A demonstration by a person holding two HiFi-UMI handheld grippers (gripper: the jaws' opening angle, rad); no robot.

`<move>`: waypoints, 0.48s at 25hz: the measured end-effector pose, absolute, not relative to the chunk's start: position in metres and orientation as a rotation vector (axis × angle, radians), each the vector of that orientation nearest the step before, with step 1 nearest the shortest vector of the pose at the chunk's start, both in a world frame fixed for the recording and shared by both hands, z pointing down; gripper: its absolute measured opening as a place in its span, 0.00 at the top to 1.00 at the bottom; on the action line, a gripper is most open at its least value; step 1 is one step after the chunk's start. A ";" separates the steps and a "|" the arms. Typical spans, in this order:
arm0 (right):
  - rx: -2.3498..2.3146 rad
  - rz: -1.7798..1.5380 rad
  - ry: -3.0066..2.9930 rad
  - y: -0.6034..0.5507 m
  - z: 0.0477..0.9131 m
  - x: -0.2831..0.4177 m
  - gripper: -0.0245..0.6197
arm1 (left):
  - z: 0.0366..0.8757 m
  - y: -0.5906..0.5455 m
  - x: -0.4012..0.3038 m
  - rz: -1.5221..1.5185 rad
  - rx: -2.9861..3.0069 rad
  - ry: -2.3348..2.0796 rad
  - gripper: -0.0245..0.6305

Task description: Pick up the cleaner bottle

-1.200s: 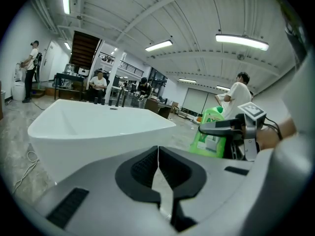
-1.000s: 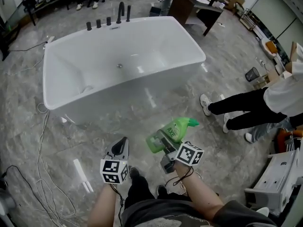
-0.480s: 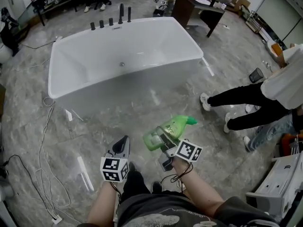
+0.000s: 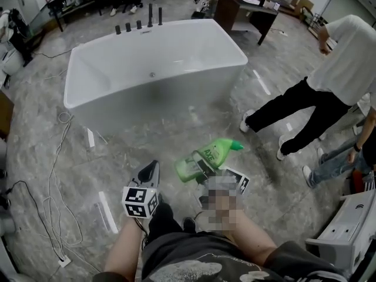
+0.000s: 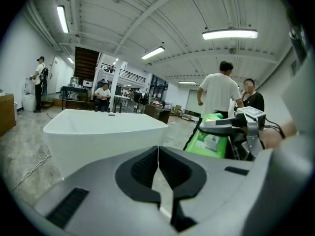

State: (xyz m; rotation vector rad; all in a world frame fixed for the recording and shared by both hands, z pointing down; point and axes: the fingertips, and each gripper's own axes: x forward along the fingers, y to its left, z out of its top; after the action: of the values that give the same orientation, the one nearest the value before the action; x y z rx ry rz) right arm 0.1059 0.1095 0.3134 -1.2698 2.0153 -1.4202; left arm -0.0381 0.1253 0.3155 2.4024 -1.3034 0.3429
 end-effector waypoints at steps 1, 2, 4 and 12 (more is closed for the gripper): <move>-1.260 -1.420 2.019 0.118 0.311 0.109 0.65 | 0.313 0.134 -0.034 0.343 2.409 -1.306 0.94; -1.251 -1.420 2.021 0.127 0.309 0.112 0.65 | 0.311 0.142 -0.030 0.343 2.416 -1.309 0.94; -1.240 -1.416 2.027 0.144 0.304 0.120 0.65 | 0.302 0.158 -0.021 0.333 2.428 -1.321 0.94; -1.203 -1.425 2.022 0.202 0.298 0.132 0.65 | 0.283 0.216 -0.006 0.319 2.460 -1.350 0.94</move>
State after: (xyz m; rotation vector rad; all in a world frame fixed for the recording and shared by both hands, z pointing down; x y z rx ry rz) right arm 0.1323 0.2019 0.2984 -1.2031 2.0222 -1.4247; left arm -0.0064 0.2164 0.2830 2.4597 -1.3497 0.3193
